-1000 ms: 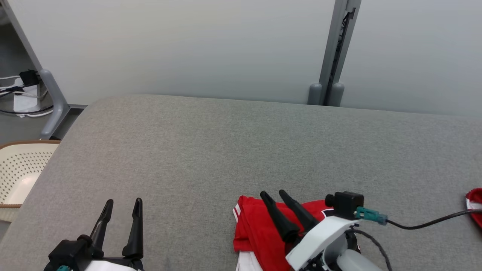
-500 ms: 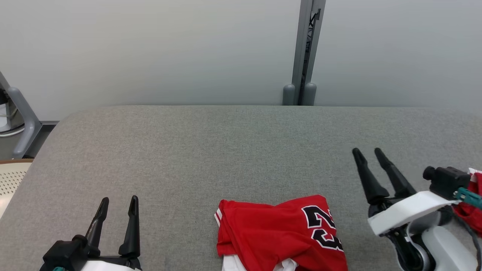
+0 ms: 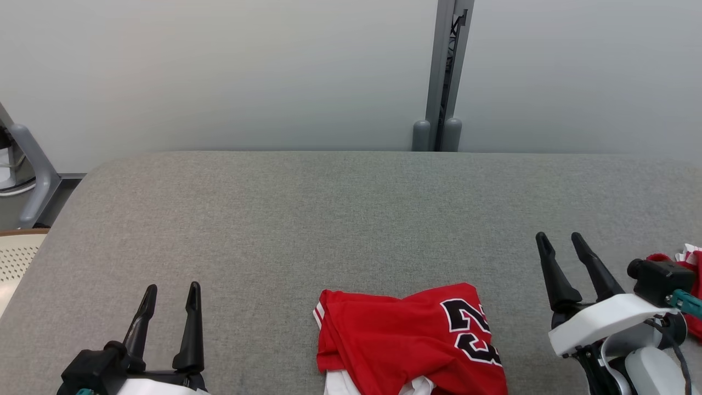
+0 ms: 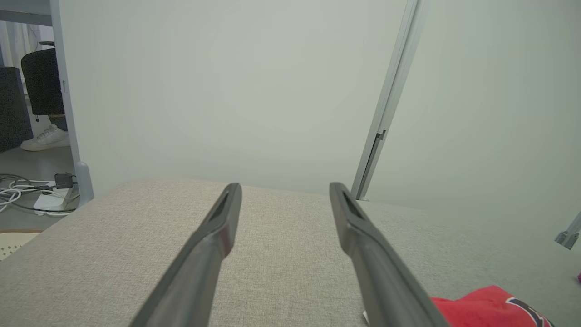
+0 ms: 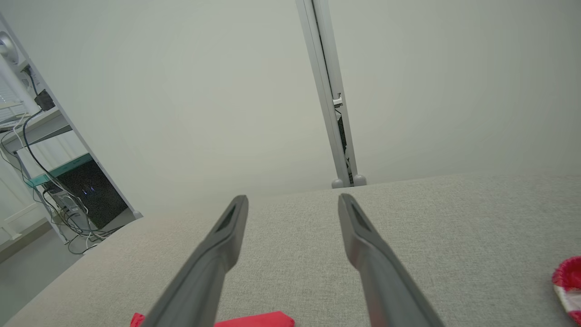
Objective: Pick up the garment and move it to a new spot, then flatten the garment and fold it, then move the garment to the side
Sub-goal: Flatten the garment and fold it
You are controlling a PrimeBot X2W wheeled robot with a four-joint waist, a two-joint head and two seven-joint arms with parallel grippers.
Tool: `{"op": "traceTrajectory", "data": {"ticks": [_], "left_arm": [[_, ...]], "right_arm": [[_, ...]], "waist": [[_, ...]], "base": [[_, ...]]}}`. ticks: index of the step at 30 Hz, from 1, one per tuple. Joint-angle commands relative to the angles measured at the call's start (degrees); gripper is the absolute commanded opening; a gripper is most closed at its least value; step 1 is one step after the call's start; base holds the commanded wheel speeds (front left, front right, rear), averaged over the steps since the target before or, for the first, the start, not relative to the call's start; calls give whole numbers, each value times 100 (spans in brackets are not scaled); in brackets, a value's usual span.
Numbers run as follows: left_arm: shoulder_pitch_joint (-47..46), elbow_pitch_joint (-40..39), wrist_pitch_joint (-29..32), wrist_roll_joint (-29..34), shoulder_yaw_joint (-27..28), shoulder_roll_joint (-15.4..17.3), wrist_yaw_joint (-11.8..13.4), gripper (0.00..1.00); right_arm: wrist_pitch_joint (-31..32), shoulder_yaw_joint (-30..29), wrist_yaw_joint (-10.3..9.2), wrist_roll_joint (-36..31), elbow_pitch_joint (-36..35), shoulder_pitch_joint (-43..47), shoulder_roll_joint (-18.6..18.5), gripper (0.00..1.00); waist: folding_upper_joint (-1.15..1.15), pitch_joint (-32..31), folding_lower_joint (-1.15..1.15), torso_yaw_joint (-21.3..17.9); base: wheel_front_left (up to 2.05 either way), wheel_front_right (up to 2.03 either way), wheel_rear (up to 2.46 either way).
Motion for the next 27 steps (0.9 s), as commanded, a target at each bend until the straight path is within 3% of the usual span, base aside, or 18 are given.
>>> {"op": "traceTrajectory", "data": {"ticks": [1,2,3,14,27], "left_arm": [[-44,11,-24,30,24,23,-31,100],[-45,19,-23,39,25,17,-40,100],[-45,25,-24,47,29,11,-44,100],[-79,120,-24,94,34,-50,-105,100],[-73,172,-25,110,61,-67,-132,100]], "right_arm": [[56,-29,2,-73,-9,77,-4,50],[86,-35,2,-138,2,87,4,36],[136,-23,2,-183,23,102,34,0],[813,659,2,-147,813,329,616,0],[1114,2301,2,424,1457,267,836,0]], "waist": [[0,0,0,35],[0,0,0,58],[0,-3,0,81],[0,1,0,355],[0,-4,0,574]], "base": [[0,0,0],[0,0,0],[0,0,0],[0,0,0],[0,0,0]]}}
